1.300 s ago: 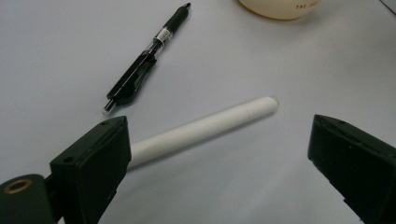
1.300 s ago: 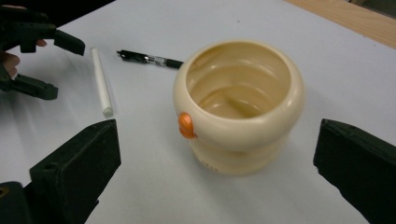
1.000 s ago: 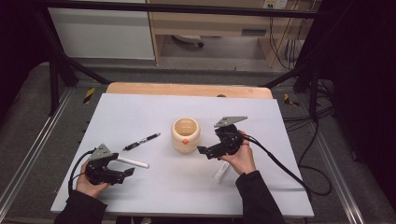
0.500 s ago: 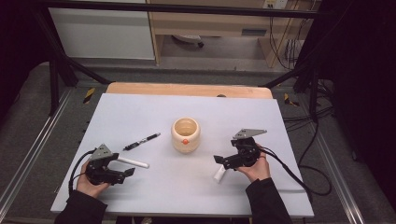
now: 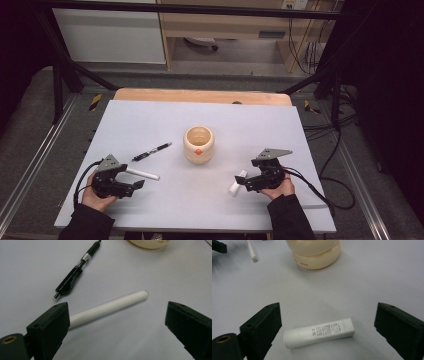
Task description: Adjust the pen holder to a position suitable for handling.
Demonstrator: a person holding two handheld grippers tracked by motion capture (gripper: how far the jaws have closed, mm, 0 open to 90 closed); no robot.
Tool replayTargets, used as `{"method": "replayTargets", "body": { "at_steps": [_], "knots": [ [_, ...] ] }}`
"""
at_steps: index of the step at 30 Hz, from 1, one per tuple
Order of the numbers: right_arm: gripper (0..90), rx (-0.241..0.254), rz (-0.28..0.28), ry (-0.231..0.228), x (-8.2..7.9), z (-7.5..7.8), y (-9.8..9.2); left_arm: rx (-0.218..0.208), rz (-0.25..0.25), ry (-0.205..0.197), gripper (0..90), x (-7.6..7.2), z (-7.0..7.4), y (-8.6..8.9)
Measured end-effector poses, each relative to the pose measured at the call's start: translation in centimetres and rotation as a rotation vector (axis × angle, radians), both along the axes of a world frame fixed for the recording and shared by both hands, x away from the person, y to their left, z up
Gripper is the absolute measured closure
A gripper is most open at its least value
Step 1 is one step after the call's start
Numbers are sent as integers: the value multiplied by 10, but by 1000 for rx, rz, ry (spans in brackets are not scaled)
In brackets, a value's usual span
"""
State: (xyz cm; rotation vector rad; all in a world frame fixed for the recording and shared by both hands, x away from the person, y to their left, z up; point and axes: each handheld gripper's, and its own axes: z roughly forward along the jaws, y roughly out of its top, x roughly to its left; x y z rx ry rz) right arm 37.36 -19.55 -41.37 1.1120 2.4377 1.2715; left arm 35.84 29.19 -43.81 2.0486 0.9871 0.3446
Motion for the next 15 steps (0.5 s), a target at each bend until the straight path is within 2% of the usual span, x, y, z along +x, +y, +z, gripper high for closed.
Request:
{"method": "replayTargets", "body": {
  "at_steps": [10, 15],
  "knots": [
    [257, 17, 32, -15, -4, -3, 5, 1, -4, 0, 61, 1, 0, 0],
    [360, 39, 38, -8, -6, -1, 5, 0, -5, -1, 61, 1, 0, -1]
  ]
}}
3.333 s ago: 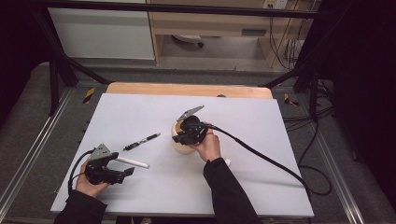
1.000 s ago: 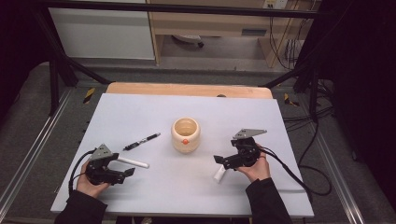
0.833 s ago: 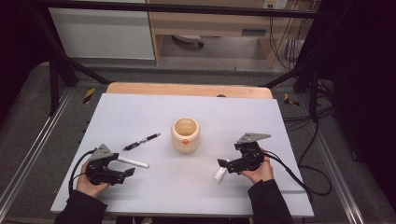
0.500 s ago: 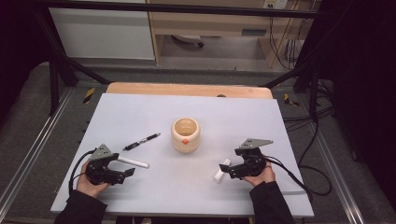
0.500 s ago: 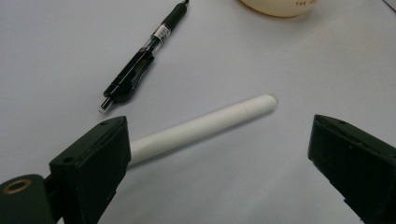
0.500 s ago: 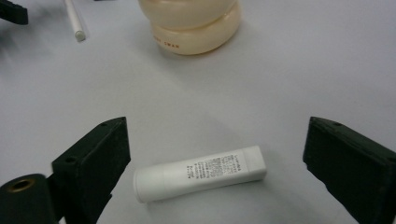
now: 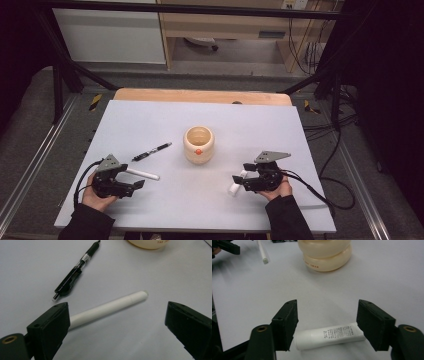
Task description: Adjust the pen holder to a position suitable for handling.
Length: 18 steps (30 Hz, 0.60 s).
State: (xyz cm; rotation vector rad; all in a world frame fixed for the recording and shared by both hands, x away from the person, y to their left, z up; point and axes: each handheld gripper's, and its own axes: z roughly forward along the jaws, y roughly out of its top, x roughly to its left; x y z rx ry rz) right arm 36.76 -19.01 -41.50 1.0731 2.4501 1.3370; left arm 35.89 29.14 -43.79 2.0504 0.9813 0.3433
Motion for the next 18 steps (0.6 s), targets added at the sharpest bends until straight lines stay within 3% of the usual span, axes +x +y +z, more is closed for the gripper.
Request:
{"method": "replayTargets", "body": {
  "at_steps": [8, 18],
  "knots": [
    [570, -12, 26, -8, -3, 2, 6, -4, -1, -1, 61, 0, 0, 0],
    [741, -32, 50, 10, -5, -4, 11, 3, -4, 0, 61, 0, 0, -1]
  ]
}}
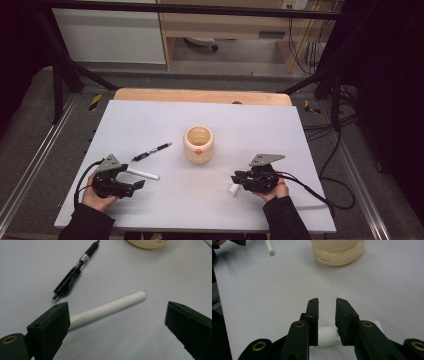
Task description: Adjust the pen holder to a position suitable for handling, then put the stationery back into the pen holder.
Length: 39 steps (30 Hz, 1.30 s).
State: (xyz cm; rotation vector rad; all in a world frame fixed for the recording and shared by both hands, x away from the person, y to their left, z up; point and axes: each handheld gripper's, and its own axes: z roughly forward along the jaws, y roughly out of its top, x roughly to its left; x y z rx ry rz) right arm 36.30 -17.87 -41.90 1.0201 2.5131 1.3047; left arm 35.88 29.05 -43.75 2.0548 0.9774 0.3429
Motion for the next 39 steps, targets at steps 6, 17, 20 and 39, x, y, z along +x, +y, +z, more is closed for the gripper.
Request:
{"method": "replayTargets", "body": {
  "at_steps": [6, 17, 20, 39],
  "knots": [
    [819, -7, 13, 14, 0, -3, 2, -3, 0, 2, 62, 1, -1, 0],
    [900, -6, 24, 45, 0, -6, 7, 0, -2, 2, 62, 0, 0, 0],
    [900, -12, 29, 47, 0, -7, 8, -2, -2, 1, 62, 0, 0, 0],
    [900, -56, 20, 55, 5, -16, 13, 2, -5, 2, 63, 0, 0, -2]
  ]
}}
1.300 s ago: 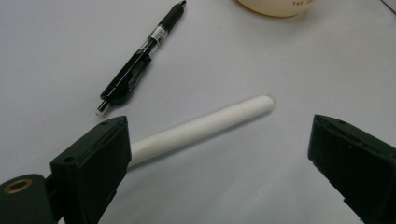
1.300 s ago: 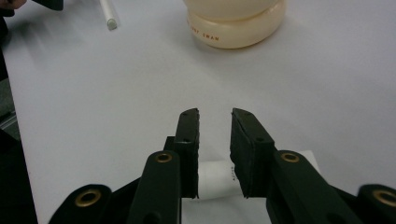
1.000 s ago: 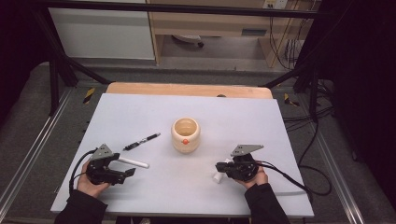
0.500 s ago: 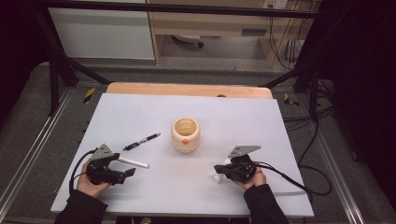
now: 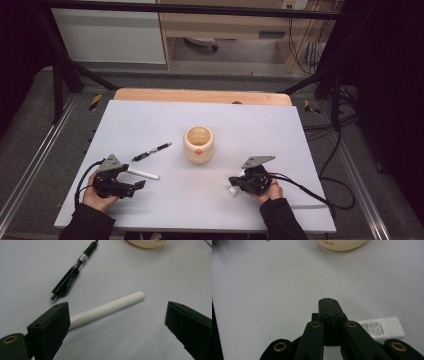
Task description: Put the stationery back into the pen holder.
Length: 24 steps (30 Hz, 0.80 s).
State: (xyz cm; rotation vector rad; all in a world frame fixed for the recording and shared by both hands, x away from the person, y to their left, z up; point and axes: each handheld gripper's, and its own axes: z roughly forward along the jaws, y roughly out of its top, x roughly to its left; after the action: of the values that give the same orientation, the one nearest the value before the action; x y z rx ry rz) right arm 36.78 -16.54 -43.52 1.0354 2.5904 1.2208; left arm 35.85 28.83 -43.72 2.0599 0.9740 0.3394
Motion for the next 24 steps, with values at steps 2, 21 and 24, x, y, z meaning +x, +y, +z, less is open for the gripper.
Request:
{"method": "replayTargets", "body": {
  "at_steps": [2, 21, 24],
  "knots": [
    [900, -1, 0, 1, 0, 0, 0, 0, 0, -1, 63, 0, 0, 0],
    [900, -38, -24, -38, -11, 7, -22, 3, -2, -2, 62, -1, 1, 0],
    [900, -49, -41, -38, -9, 5, -27, 3, -1, -2, 62, -1, 1, 0]
  ]
}}
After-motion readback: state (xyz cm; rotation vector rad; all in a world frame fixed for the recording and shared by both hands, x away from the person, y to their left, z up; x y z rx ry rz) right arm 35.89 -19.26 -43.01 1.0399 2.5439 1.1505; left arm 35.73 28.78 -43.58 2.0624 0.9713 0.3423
